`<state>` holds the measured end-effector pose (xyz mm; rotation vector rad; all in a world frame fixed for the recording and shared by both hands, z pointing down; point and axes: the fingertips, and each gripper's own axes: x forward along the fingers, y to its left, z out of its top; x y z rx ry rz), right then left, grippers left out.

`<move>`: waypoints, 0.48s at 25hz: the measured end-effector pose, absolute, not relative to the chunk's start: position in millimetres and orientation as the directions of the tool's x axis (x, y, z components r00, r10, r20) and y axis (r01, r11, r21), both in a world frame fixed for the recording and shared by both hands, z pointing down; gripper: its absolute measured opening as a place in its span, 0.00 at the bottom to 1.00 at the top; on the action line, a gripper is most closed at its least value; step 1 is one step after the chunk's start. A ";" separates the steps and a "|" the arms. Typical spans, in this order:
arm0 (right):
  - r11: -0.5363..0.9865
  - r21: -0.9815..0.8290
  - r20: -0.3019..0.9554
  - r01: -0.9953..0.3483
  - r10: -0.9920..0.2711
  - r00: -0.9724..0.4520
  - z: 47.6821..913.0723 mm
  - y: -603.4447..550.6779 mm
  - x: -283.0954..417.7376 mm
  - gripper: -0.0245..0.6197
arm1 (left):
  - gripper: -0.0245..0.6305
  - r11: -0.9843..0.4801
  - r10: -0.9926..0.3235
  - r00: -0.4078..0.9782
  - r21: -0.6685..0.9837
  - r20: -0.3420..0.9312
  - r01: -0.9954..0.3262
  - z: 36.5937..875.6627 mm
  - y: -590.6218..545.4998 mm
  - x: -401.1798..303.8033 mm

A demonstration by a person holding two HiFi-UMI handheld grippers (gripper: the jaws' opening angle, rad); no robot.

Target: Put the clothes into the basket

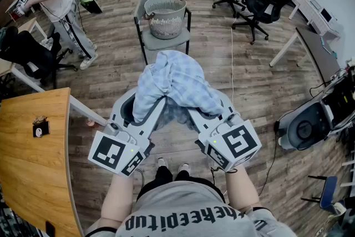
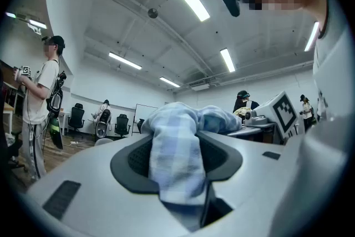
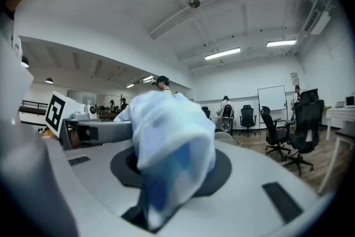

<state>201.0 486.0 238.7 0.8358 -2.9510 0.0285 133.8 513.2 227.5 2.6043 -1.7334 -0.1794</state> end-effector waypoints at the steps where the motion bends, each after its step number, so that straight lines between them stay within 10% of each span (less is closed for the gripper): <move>1: 0.851 0.002 0.077 -0.525 -0.523 -0.849 238.8 486.1 201.2 0.24 | 0.34 -0.388 -0.920 0.382 0.071 -0.090 -0.919 227.6 513.2 134.1; 12: 0.849 0.001 0.083 -0.528 -0.526 -0.846 244.6 484.0 200.7 0.23 | 0.34 -0.384 -0.922 0.378 0.074 -0.079 -0.920 233.2 510.3 134.1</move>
